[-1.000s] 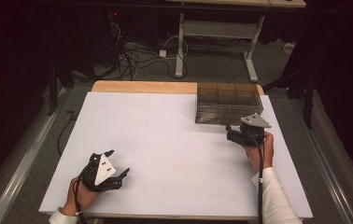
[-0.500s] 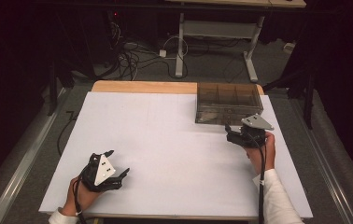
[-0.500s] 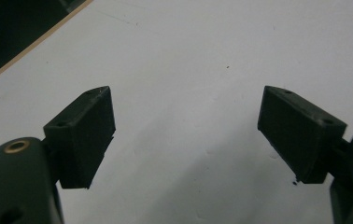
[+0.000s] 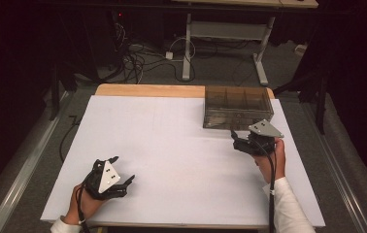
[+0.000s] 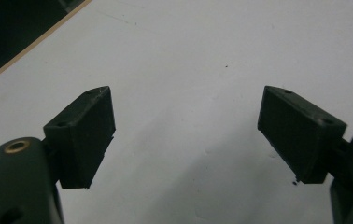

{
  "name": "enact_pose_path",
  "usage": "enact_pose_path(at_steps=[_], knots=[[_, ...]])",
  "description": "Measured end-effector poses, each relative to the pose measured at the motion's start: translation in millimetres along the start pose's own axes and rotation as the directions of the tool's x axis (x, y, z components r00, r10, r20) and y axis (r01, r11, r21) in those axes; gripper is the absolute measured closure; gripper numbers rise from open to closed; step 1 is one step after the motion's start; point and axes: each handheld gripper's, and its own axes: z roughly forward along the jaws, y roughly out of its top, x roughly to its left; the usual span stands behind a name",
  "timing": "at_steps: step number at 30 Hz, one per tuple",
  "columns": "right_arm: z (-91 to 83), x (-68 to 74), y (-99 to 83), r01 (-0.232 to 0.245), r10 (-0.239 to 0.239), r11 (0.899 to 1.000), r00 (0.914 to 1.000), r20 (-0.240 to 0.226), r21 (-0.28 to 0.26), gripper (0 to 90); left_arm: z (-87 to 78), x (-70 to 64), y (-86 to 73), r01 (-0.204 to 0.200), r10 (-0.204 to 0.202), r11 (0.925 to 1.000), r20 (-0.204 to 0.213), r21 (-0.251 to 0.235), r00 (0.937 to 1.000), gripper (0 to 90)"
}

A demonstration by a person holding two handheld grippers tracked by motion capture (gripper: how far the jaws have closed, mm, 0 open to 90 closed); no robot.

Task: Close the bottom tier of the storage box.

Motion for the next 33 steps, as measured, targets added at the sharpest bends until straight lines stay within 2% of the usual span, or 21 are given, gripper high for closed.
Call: enact_pose_path(at_steps=[21,33], knots=[[-23.4,16.2,2.6,0.063,-0.066,0.997,0.9966,-0.050,-0.046,16.1,0.2,-0.5,0.6,-0.003,0.003,1.0000,0.001,0.001,1.0000,18.2],[-34.5,22.1,-0.3,0.084,-0.089,0.994,0.9935,-0.072,-0.063,16.1,1.4,-0.9,0.8,-0.003,0.003,1.0000,0.004,0.003,1.0000,18.2]])
